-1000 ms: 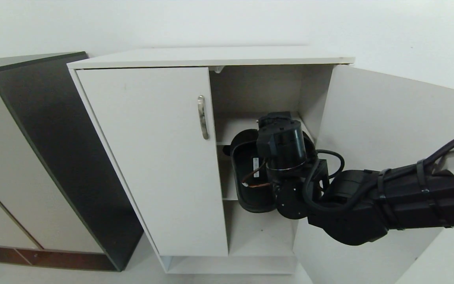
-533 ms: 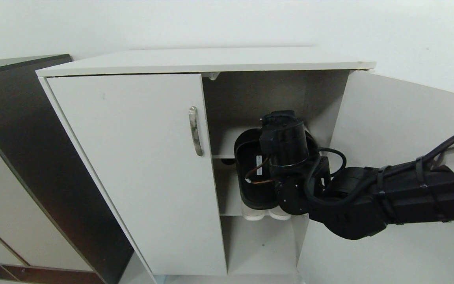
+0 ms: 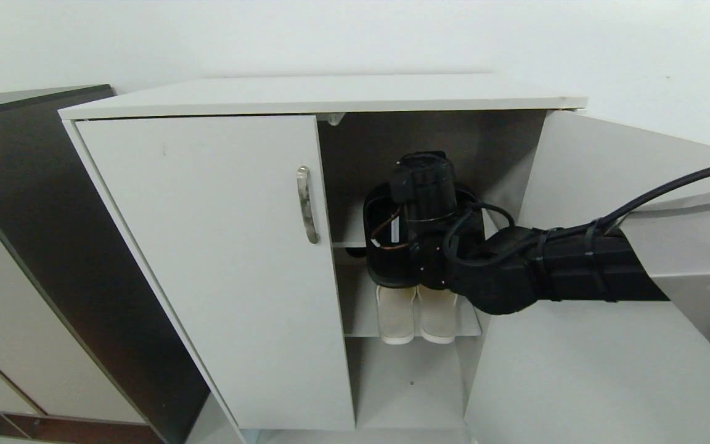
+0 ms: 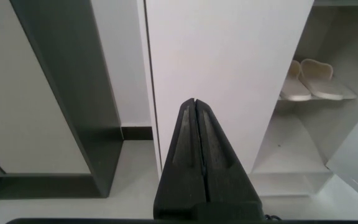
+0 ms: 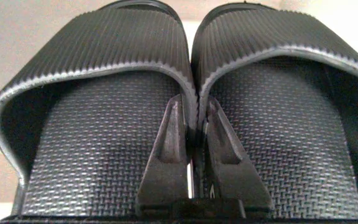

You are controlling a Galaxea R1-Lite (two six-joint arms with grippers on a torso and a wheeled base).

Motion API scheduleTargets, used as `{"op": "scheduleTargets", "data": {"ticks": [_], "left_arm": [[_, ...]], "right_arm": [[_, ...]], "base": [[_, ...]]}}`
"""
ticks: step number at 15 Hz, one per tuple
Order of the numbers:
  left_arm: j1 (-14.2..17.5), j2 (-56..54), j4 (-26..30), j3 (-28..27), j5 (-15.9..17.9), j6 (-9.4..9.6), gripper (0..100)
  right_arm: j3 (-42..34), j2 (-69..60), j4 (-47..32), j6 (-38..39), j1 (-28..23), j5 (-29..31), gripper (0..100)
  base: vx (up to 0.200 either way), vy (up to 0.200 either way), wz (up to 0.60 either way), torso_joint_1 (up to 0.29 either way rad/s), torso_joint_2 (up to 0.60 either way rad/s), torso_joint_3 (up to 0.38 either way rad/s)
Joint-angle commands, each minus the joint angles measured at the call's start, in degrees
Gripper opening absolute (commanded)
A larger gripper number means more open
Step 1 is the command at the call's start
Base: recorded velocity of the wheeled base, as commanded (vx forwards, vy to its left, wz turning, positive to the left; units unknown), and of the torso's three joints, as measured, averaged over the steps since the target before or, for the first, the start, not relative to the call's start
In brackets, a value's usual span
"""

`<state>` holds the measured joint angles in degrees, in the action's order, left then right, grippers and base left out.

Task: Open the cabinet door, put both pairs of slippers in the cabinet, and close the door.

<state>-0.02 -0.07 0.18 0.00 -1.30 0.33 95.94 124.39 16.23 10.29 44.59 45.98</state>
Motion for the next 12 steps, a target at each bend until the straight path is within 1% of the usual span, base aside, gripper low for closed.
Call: {"op": "scheduleTargets", "data": {"ticks": [1, 4, 6, 8, 12], "left_arm": [[0.0, 0.1, 0.0, 0.0, 0.0, 0.02, 0], [-0.1, 0.1, 0.0, 0.0, 0.0, 0.02, 0], [-0.1, 0.1, 0.0, 0.0, 0.0, 0.02, 0], [0.0, 0.1, 0.0, 0.0, 0.0, -0.07, 0], [0.0, 0.1, 0.0, 0.0, 0.0, -0.07, 0]], "right_arm": [[7.6, 4.5, -4.1, 0.0, -1.9, -0.5, 0], [11.2, 6.0, -5.0, -0.4, -3.4, -3.4, 0], [11.7, 6.6, -4.6, -2.0, -4.0, -3.9, 0], [12.8, 6.7, -4.8, -2.4, -4.4, -5.6, 0], [13.9, 7.4, -4.9, -2.9, -4.9, -5.6, 0]], "base": [[0.000, 0.000, 0.00, 0.000, 0.00, 0.000], [0.000, 0.000, 0.00, 0.000, 0.00, 0.000], [0.000, 0.000, 0.00, 0.000, 0.00, 0.000], [0.000, 0.000, 0.00, 0.000, 0.00, 0.000], [0.000, 0.000, 0.00, 0.000, 0.00, 0.000]]}}
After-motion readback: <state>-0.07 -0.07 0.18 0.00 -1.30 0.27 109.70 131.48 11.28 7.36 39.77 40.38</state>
